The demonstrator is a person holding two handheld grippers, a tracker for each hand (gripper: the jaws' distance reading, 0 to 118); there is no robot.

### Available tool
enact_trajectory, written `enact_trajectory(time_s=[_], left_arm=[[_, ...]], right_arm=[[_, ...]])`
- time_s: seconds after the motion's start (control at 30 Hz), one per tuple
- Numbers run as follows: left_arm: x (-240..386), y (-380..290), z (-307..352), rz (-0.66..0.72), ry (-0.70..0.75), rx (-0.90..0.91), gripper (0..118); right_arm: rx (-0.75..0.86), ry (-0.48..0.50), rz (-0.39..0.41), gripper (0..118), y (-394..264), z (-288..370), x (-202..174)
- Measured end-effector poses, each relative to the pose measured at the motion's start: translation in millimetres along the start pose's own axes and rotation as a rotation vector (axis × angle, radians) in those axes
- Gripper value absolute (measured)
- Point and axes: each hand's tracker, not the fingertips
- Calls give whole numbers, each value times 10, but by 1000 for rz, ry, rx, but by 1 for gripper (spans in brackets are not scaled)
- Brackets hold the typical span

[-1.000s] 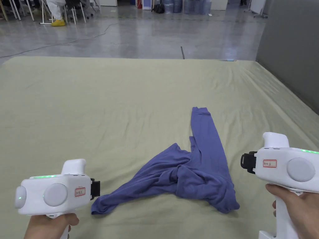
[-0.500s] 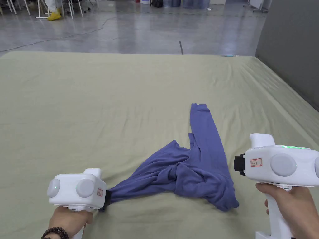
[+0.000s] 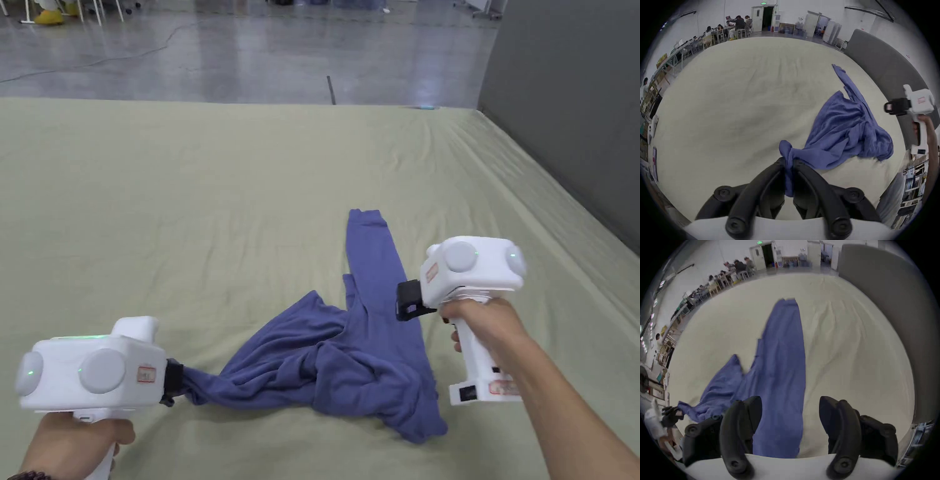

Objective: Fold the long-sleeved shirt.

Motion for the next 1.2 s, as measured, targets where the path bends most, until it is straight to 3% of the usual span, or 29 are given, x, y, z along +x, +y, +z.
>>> enact_trajectory(time_s=[0.07, 0.2, 0.3, 0.33, 0.37, 0.4, 0.8, 0.97, 1.2], left_arm=[[35, 34, -8, 3, -8, 2, 5], [41, 105, -77, 12, -19, -9, 5], [18, 140, -136, 15, -14, -18, 5], [19, 141, -135, 16, -12, -20, 5], [22, 141, -132, 18, -13, -19, 5], [-4, 138, -141, 21, -19, -18, 5], [-166, 482, 487, 55, -74, 198, 5], [-150, 1166, 891, 50, -71, 352, 5], [-117, 2531, 1463, 5, 1, 556, 5]], right_arm=[[-101, -7, -13, 82, 86, -309, 32], [-206, -36, 35, 78, 55, -691, -29], [-176, -61, 29, 60, 31, -649, -77], [-169, -48, 21, 51, 22, -585, -91], [-158, -34, 29, 23, 7, -533, -116], [-136, -91, 99, 4, -29, -496, -151], [189, 62, -15, 4, 56, 963, 145], [356, 75, -10, 4, 406, 1730, 98], [553, 71, -13, 4, 1396, 2532, 2]])
